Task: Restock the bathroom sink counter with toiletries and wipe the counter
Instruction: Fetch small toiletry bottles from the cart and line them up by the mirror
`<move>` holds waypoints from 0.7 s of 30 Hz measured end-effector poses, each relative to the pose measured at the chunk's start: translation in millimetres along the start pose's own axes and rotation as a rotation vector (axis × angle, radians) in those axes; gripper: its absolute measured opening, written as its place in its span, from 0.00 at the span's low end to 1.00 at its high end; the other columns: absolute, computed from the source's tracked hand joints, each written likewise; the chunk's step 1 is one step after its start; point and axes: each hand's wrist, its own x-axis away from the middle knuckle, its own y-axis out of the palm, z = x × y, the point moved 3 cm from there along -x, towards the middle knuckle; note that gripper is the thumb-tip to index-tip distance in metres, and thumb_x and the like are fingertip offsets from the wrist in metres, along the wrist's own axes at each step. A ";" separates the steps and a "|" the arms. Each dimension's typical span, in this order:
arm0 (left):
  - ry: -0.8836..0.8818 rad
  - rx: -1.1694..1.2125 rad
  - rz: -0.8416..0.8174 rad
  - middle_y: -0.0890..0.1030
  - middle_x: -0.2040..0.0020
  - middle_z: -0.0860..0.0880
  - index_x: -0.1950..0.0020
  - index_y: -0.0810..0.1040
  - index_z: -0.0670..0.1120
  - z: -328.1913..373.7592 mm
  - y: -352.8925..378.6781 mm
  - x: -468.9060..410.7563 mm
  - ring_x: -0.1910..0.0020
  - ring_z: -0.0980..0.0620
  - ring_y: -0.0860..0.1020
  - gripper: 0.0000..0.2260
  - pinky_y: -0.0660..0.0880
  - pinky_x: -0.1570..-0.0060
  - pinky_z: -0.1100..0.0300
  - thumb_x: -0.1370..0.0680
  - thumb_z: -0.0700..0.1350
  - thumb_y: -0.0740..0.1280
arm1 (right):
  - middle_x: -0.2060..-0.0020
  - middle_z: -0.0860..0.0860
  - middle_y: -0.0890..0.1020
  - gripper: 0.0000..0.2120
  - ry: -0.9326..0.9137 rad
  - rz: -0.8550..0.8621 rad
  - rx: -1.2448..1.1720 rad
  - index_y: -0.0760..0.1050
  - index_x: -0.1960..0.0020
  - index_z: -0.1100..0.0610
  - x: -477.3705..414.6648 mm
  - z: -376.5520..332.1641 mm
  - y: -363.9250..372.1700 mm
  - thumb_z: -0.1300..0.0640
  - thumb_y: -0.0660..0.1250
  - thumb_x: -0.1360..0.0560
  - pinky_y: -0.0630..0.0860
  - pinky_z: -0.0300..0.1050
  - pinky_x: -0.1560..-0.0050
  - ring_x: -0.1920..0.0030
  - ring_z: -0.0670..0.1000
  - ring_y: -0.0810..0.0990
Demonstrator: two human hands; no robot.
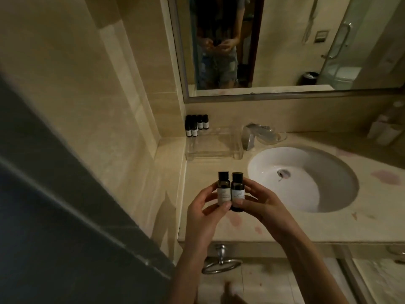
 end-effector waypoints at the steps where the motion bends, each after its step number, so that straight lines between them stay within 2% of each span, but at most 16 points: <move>1: -0.010 0.011 0.000 0.82 0.47 0.53 0.38 0.77 0.53 -1.2 1.1 -9.9 0.50 0.62 0.80 0.19 0.77 0.55 0.68 0.27 0.41 0.73 | 0.45 0.50 0.83 0.28 0.008 0.006 -0.001 0.74 0.34 0.51 -9.8 1.1 -2.2 0.62 0.72 0.33 0.80 0.47 0.49 0.46 0.54 0.82; 3: -0.032 0.034 0.008 0.82 0.47 0.53 0.38 0.77 0.53 -5.0 3.7 -30.2 0.51 0.61 0.81 0.19 0.78 0.56 0.67 0.27 0.41 0.73 | 0.45 0.51 0.83 0.28 0.022 0.006 -0.007 0.74 0.34 0.51 -32.1 3.5 -7.2 0.62 0.72 0.33 0.80 0.48 0.48 0.46 0.53 0.82; 5: -0.050 0.037 0.023 0.83 0.47 0.51 0.38 0.77 0.53 -10.5 6.1 -53.4 0.50 0.56 0.82 0.19 0.79 0.52 0.62 0.27 0.41 0.73 | 0.45 0.52 0.83 0.27 0.034 -0.006 -0.009 0.74 0.34 0.52 -58.5 6.4 -12.8 0.64 0.72 0.31 0.80 0.48 0.47 0.46 0.53 0.82; 8: -0.062 0.000 0.076 0.84 0.50 0.49 0.39 0.79 0.52 -19.5 7.3 -94.3 0.50 0.51 0.83 0.18 0.79 0.49 0.56 0.28 0.40 0.73 | 0.46 0.52 0.83 0.25 0.047 -0.035 0.010 0.74 0.35 0.51 -104.1 8.9 -19.9 0.67 0.70 0.29 0.80 0.43 0.51 0.47 0.53 0.82; 12: -0.102 -0.037 0.156 0.85 0.54 0.48 0.43 0.80 0.53 -28.1 16.7 -160.2 0.56 0.52 0.84 0.18 0.79 0.56 0.62 0.29 0.36 0.73 | 0.49 0.52 0.84 0.22 0.073 -0.046 0.009 0.76 0.39 0.50 -172.7 12.4 -35.9 0.68 0.69 0.28 0.79 0.39 0.56 0.50 0.51 0.84; 15: -0.110 -0.030 0.202 0.84 0.55 0.47 0.45 0.80 0.51 -34.3 26.3 -212.4 0.58 0.53 0.84 0.17 0.77 0.61 0.66 0.29 0.33 0.72 | 0.49 0.53 0.84 0.22 0.098 -0.070 0.024 0.75 0.38 0.50 -227.9 17.3 -49.1 0.67 0.70 0.28 0.80 0.40 0.55 0.49 0.53 0.83; 18: -0.134 -0.037 0.256 0.84 0.54 0.48 0.44 0.81 0.49 -46.0 29.1 -264.5 0.58 0.55 0.83 0.17 0.76 0.62 0.68 0.29 0.34 0.72 | 0.48 0.55 0.84 0.22 0.131 -0.096 0.022 0.74 0.36 0.53 -283.9 27.6 -58.6 0.67 0.69 0.28 0.80 0.42 0.53 0.48 0.54 0.83; 21: -0.128 -0.065 0.288 0.85 0.54 0.49 0.42 0.81 0.47 -61.2 29.9 -314.1 0.58 0.55 0.83 0.17 0.77 0.61 0.66 0.29 0.33 0.72 | 0.51 0.54 0.84 0.22 0.169 -0.090 0.024 0.75 0.38 0.52 -336.8 38.3 -65.1 0.68 0.69 0.28 0.80 0.41 0.55 0.52 0.51 0.84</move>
